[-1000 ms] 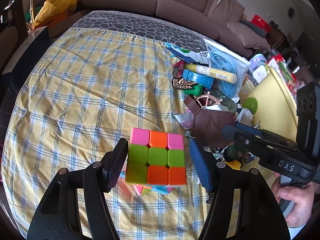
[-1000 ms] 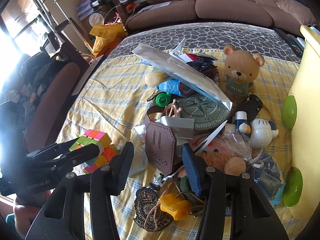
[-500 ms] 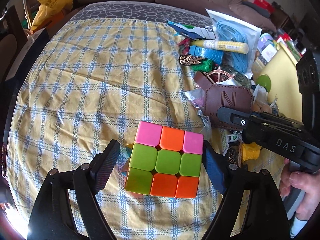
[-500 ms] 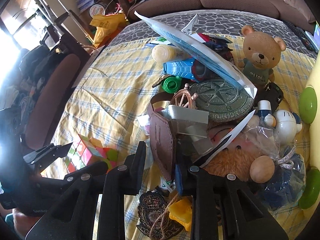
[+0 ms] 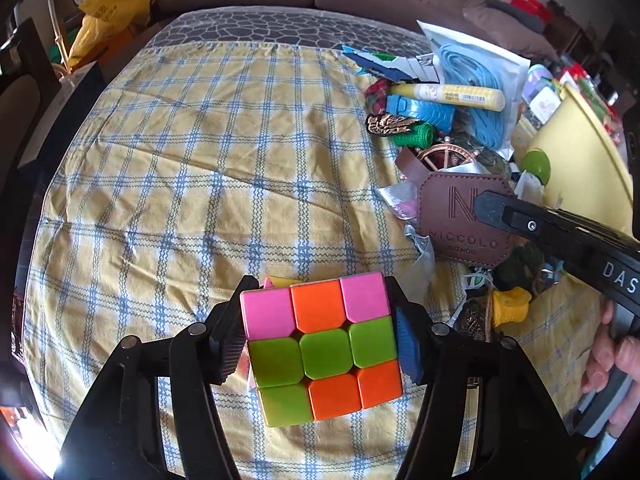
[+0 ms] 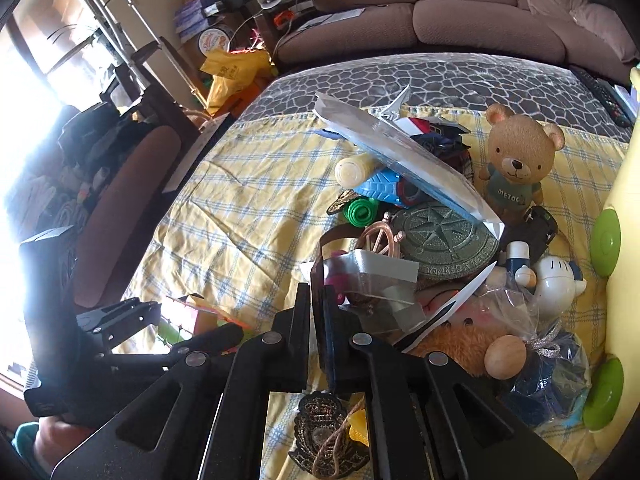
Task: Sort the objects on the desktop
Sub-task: 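Hold the cube in the left gripper while the right gripper grasps the brown leather tag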
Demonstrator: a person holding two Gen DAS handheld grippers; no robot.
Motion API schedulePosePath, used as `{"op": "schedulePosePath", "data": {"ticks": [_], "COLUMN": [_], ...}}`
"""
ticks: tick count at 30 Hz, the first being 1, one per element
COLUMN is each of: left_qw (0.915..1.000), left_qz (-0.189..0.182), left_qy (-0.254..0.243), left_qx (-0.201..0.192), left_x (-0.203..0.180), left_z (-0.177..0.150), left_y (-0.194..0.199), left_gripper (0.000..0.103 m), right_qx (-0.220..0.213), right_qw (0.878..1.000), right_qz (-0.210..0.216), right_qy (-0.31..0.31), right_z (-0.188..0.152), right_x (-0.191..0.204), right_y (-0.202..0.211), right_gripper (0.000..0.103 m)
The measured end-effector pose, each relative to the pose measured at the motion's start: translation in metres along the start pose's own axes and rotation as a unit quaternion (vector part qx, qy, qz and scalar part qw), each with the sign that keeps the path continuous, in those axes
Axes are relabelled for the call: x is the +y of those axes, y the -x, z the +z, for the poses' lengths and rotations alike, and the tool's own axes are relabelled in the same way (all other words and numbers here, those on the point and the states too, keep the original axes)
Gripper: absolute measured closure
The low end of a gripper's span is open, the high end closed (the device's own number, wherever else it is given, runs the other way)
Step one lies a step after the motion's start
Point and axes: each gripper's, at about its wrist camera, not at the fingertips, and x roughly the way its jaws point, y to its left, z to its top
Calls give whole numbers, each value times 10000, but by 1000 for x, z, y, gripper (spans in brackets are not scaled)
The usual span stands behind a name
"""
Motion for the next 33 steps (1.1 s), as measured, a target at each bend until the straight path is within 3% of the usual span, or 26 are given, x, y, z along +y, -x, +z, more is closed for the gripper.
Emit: {"op": "schedulePosePath", "data": {"ticks": [7,13,22,27,33], "left_qw": [10000,9994,9954,9933,9926], "left_qz": [43,-304,-728,-826,-860], "left_qy": [-33,162,537,675,709], "left_qx": [60,-25,-320,-438,-482], "left_x": [-2,4,23,32,33], "left_z": [-2,1,13,16,17], "left_y": [-5,3,31,38,41], "left_gripper": [44,44,44,44,44], "right_qx": [358,292,-66,-336,-1108], "right_qw": [9993,9994,9874,9670,9404], "right_qz": [-66,31,1372,2121,2815], "right_qy": [-74,-207,-780,-1371,-1554], "right_z": [-10,-9,0,0,11], "right_x": [-2,-5,-5,-21,-28], "right_y": [-30,-34,-10,-1,30], "right_gripper": [95,99,99,99,98]}}
